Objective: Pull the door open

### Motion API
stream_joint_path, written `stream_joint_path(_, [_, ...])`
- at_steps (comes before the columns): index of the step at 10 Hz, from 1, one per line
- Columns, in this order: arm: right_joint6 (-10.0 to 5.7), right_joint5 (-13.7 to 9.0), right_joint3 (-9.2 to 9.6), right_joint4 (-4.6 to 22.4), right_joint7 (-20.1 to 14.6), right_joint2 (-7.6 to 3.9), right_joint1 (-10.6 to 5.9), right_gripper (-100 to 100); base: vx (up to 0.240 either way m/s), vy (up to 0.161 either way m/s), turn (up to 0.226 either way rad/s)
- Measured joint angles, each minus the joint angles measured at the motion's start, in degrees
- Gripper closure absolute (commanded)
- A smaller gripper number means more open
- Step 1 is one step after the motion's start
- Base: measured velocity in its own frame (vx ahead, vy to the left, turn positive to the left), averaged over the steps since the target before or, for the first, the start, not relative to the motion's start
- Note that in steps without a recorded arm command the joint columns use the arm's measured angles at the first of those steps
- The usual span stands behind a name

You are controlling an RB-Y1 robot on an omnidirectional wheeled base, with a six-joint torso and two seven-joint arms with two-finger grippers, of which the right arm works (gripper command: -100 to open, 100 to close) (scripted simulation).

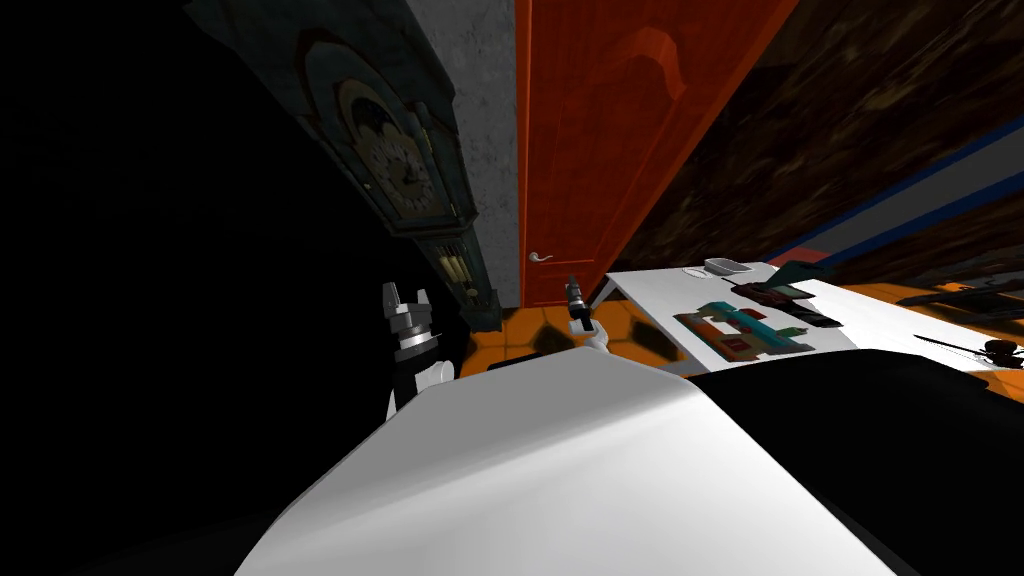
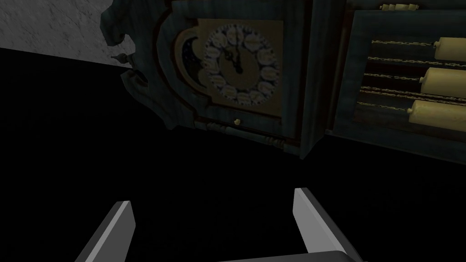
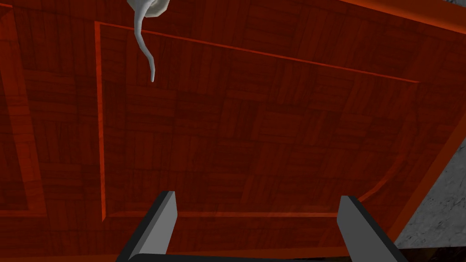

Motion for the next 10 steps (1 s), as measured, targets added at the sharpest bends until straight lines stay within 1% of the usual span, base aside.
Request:
stream_joint_path(2, [-0.38, 0.14, -0.48, 2.49, 0.05, -0.04, -1.19, -100, 0.070, -0.005, 0.052])
stream_joint_path(3, [-0.19, 0.24, -0.77, 3.41, -0.04, -0.14, -1.69, -100, 0.059, -0.010, 0.022])
stream_joint_path(5, [-0.55, 0.34, -1.21, 5.50, -0.13, -0.31, -2.55, -100, 0.061, -0.003, 0.045])
stream_joint_path(6, [-0.88, 0.38, -1.58, 7.20, -0.30, -0.62, -3.34, -100, 0.086, -0.015, 0.054])
stream_joint_path(7, [-1.05, 0.49, -1.96, 8.81, -0.30, -0.65, -4.22, -100, 0.099, -0.012, 0.075])
stream_joint_path(8, [-1.51, 0.56, -2.40, 11.02, -0.27, -0.84, -5.25, -100, 0.115, -0.012, 0.059])
stream_joint_path(10, [-1.57, 0.79, -3.01, 13.28, -0.44, -0.87, -6.20, -100, 0.089, -0.005, 0.035])
